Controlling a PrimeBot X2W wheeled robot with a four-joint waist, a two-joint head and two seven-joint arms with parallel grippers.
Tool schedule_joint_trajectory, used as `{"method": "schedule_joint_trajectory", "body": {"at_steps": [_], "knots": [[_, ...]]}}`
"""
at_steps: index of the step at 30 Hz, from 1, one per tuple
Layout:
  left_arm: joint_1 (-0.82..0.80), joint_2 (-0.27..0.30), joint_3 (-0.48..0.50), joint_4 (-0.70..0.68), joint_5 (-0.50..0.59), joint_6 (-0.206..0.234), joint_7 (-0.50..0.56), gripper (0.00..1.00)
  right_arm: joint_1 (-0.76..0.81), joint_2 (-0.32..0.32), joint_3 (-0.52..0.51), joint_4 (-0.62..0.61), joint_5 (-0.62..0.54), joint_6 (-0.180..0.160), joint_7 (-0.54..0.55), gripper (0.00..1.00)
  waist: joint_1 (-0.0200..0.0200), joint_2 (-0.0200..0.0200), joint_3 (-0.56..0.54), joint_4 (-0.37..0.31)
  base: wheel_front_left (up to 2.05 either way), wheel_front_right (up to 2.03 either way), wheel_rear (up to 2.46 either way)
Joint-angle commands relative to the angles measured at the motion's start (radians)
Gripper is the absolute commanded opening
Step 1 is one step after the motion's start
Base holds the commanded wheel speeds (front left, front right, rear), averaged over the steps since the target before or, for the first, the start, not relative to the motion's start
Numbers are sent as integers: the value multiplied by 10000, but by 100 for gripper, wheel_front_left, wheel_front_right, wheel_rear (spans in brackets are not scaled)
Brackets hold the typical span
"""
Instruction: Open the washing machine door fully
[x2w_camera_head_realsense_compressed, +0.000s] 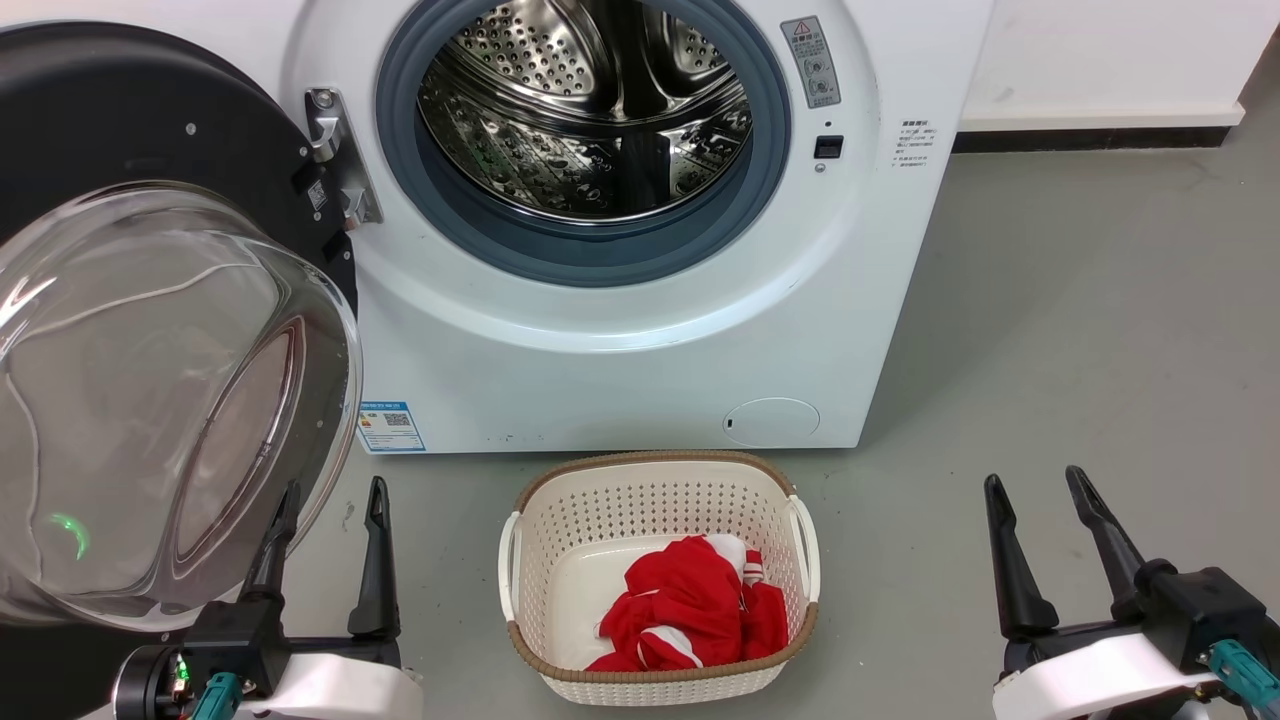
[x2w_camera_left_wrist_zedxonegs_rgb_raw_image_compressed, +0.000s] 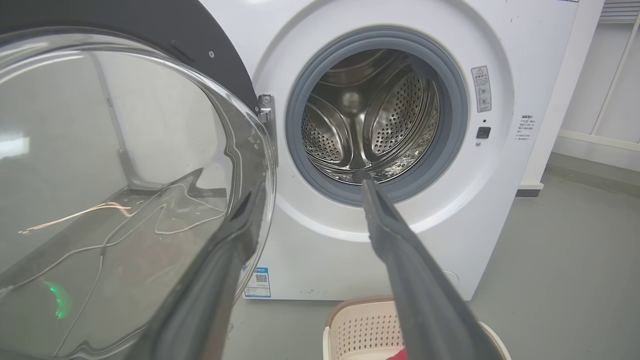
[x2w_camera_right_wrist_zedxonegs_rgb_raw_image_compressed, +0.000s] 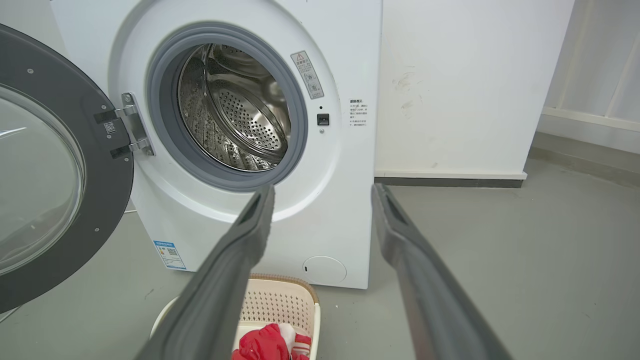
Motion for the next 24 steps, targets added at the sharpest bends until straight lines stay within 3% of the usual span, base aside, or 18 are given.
{"method": "schedule_joint_trajectory", "body": {"at_steps": [1, 10, 11, 14, 17, 24], "knots": [[38, -38, 20, 15, 24, -7, -21, 100, -9, 13, 9, 12, 51, -7, -50, 100, 0, -1, -1, 0, 0, 0, 0], [17, -86, 46, 44, 72, -98, -21, 100, -17, 13, -11, 57, 168, -7, -87, 100, 0, -1, 8, 0, 0, 0, 0], [12, -87, 41, 49, 75, -114, -21, 0, -15, 13, -12, 61, 190, -7, -87, 0, 0, -1, 9, 4, 0, 0, 0], [-5, -97, 55, 275, -82, -103, 55, 0, 74, 0, 22, 208, 194, 0, -19, 0, 0, -1, 10, 1, 0, 0, 0], [-203, -108, 199, 503, -1134, -158, 412, 0, -15, -55, 19, 305, 1356, 0, 117, 0, 0, -1, 13, 11, 0, 0, 0], [-284, -123, 205, 602, -2531, -229, 702, 0, -230, -149, 9, 554, 2825, -1, 318, 0, 0, -1, 17, 22, 0, 0, 0]]}}
